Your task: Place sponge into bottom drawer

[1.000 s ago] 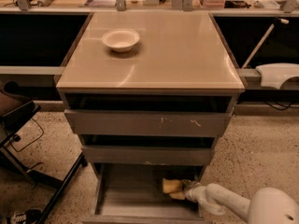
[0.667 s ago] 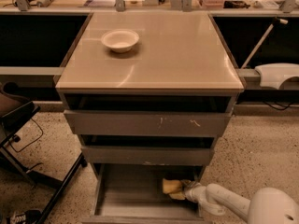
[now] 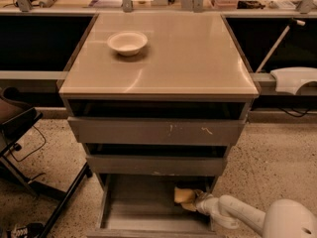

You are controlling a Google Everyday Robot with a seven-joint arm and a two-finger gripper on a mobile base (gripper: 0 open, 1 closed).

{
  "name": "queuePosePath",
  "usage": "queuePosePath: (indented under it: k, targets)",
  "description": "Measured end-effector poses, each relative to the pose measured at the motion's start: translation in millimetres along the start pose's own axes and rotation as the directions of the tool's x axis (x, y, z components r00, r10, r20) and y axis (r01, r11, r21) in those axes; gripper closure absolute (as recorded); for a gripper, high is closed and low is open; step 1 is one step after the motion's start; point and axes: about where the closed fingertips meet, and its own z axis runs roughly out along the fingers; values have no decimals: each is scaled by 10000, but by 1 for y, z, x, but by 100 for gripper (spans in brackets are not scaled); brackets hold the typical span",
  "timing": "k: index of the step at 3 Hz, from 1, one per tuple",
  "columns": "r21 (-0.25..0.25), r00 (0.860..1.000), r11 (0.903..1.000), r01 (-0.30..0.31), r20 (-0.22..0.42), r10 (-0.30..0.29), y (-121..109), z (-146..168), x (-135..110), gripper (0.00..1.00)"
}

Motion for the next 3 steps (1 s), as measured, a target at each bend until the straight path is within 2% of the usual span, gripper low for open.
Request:
queuePosePath:
  k: [1,2,3]
  targets:
    - [0,10000,10000,0,0,0,0,0,0,11]
    - [-1,10000,10000,0,0,0,0,0,0,0]
    - [-1,10000,10000,0,0,0,0,0,0,0]
